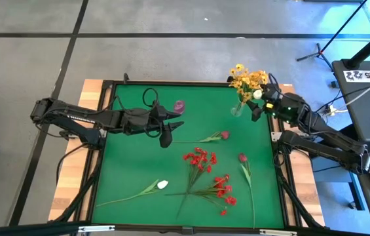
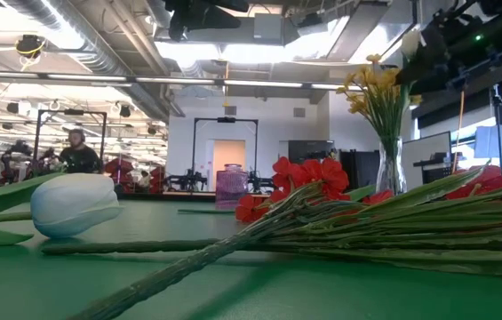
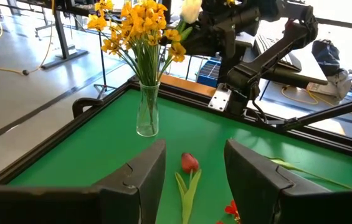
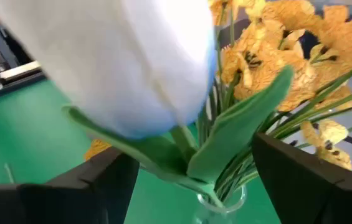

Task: Sort flowers into vase by color
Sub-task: Put the top red flowers into the pink vase

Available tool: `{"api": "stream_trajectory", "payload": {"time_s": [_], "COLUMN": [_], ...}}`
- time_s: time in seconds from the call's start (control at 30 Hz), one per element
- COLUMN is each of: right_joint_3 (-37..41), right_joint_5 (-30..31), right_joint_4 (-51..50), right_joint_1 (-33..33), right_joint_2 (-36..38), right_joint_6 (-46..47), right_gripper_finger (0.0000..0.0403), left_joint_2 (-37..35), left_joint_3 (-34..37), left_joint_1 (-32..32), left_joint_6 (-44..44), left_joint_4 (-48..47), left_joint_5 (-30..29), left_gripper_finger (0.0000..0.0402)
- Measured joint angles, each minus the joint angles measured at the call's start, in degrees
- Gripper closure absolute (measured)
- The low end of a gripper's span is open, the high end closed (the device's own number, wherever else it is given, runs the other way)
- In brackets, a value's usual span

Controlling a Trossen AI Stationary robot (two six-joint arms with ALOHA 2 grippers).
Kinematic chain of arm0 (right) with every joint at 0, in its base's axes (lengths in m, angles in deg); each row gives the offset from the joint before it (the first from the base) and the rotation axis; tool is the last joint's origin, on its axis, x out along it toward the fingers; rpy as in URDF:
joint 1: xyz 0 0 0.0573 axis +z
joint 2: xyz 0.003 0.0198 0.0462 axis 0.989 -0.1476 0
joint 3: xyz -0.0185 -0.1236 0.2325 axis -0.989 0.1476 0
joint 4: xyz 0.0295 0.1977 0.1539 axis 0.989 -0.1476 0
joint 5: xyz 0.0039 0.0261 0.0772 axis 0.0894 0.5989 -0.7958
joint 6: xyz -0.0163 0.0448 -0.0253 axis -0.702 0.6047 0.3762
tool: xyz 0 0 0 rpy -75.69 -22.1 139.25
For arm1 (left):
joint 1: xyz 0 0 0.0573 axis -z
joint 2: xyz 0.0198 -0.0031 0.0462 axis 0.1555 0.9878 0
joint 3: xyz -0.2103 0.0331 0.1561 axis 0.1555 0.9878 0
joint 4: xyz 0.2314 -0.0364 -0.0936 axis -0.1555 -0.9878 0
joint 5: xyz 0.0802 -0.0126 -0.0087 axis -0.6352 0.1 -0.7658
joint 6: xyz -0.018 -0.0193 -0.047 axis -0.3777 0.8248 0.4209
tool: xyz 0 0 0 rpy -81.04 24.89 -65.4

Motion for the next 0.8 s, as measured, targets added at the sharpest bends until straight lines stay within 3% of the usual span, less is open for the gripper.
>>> {"api": "stream_trajectory", "payload": {"time_s": [0.23,0.57,0.8], "right_joint_3": [-2.89,-7.96,-8.21], "right_joint_5": [-2.52,-2.68,-11.0], "right_joint_4": [-2.18,-17.36,-19.22], "right_joint_1": [0.0,0.0,0.0], "right_joint_2": [-0.04,0.0,0.03], "right_joint_6": [0.0,2.24,6.71], "right_gripper_finger": [0.0097,0.0098,0.0098], "left_joint_2": [0.02,0.02,0.02], "left_joint_3": [0.0,0.0,0.0], "left_joint_1": [-0.02,0.0,-0.02], "left_joint_6": [0.02,0.02,2.4], "left_joint_4": [0.0,-0.74,-1.6], "left_joint_5": [0.0,0.0,2.11], "left_gripper_finger": [0.0243,0.0243,0.0243]}}
